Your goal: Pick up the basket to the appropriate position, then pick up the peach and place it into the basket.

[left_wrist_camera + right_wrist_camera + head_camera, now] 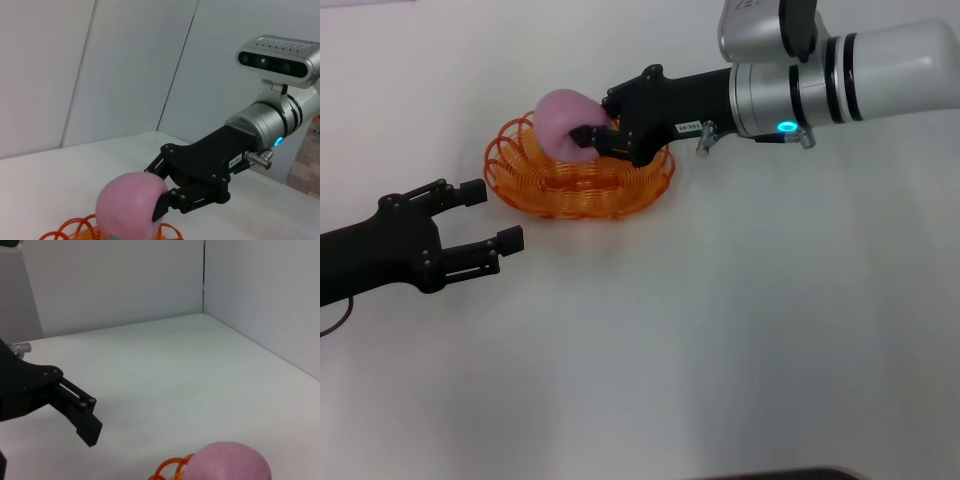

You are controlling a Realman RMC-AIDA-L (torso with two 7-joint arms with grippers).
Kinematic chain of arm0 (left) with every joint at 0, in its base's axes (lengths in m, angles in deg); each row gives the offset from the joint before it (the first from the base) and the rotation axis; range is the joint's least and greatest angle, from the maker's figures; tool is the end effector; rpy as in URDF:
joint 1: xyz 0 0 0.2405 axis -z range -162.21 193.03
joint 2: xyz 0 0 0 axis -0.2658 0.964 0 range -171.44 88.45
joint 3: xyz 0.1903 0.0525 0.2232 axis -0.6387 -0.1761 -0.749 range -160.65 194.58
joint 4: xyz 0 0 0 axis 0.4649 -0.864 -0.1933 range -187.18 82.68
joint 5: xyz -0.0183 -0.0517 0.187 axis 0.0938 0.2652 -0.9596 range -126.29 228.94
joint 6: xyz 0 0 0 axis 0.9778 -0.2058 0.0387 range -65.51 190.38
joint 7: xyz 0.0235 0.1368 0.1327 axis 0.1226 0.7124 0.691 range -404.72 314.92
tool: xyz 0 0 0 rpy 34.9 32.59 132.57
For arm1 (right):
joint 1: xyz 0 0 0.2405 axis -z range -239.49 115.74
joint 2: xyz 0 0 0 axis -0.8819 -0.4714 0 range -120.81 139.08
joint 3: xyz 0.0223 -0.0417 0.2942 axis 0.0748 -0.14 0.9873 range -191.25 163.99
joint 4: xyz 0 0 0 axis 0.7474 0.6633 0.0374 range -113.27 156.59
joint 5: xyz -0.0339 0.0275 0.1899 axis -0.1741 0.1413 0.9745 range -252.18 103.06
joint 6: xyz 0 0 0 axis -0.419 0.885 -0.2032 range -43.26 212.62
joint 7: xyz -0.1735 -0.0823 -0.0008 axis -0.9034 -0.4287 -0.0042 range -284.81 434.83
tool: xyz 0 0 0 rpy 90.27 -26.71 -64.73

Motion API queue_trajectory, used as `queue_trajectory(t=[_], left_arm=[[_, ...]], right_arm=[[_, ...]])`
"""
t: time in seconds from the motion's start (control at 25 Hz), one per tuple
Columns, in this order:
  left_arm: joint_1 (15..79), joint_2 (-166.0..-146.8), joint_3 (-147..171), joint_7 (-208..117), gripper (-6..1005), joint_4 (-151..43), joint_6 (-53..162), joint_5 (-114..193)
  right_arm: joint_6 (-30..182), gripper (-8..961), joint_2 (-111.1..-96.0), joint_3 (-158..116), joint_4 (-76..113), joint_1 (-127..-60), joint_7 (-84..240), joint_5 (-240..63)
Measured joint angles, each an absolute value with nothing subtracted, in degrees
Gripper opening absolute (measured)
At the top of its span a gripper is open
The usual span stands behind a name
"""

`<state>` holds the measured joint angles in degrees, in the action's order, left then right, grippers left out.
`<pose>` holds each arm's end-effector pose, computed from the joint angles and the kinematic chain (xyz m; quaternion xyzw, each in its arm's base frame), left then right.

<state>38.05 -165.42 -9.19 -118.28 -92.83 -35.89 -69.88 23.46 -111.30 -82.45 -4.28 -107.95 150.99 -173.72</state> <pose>-0.2913 0.2957 -0.0666 -0.9148 -0.2457 -0.2871 0.1428 0.1868 0.4170 -0.1492 -0.9726 0.1169 0.1495 0.1339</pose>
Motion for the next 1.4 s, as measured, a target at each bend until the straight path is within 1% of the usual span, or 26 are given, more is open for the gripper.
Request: queue_trajectory(t=[0.24, 0.48, 0.68, 0.8, 1.24, 1.4], left_arm=[[38.1, -165.42, -9.2, -118.3, 862, -92.3, -35.9, -70.1], [38.2, -165.42, -9.4, -118.3, 861, -92.0, -35.5, -70.3], [38.2, -165.42, -9.4, -118.3, 861, -92.0, -35.5, -70.3], [38.2, -165.42, -9.4, -118.3, 861, -91.9, -35.5, -70.3], [38.2, -165.42, -9.4, -118.3, 862, -92.0, -35.5, -70.2], [38.2, -165.42, -9.4, -118.3, 862, -92.0, -35.5, -70.0]], right_arm=[[24.6, 276, -111.44, -82.7, -4.1, -107.9, 151.2, -172.2], [24.5, 527, -111.45, -83.3, -4.1, -107.8, 151.3, -172.1], [23.9, 771, -111.45, -83.3, -4.1, -107.6, 151.3, -171.7], [23.5, 954, -111.44, -83.3, -4.1, -107.6, 151.1, -171.5], [22.4, 960, -111.22, -83.1, -4.5, -107.2, 151.5, -171.5], [19.4, 958, -110.77, -82.7, -6.8, -105.4, 153.4, -171.5]])
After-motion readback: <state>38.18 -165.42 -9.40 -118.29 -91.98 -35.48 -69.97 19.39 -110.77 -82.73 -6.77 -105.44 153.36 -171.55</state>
